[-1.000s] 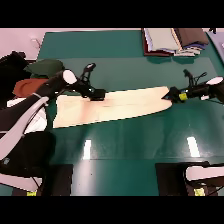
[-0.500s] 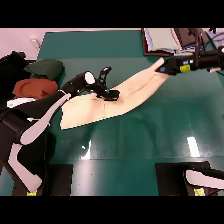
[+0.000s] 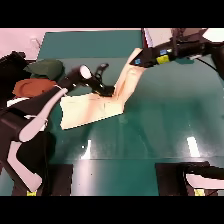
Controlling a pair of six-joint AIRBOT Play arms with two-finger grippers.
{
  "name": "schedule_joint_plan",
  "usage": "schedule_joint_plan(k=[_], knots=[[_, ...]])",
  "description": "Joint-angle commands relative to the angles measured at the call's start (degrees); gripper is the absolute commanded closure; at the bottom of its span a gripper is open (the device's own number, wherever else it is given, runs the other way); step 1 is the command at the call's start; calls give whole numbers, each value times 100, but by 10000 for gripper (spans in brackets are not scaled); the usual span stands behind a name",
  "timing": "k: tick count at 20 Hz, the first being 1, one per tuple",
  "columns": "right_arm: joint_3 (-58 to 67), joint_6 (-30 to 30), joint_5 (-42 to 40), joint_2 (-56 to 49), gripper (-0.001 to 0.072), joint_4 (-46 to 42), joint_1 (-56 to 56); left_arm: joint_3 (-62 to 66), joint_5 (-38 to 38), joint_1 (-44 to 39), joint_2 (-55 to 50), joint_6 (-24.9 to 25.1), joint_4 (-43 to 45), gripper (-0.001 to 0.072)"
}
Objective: Fold the shirts.
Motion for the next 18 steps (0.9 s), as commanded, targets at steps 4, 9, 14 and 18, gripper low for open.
schedule_joint_plan(k=[4, 9, 14, 18], knots=[[925, 68, -1106, -1147, 693, 11, 1958, 953, -1034, 1893, 1604, 66, 868, 681], [2214, -44, -1727, -2496, 261, -70, 3193, 1080, -953, 2962, 2776, 83, 1040, 681], [704, 85, -1283, -1661, 263, -835, 2332, 1064, -1211, 2918, 2914, 87, 1032, 682], [-1333, 269, -1239, -894, 260, -960, 964, 1062, -1150, 2540, 2914, 92, 1034, 681]])
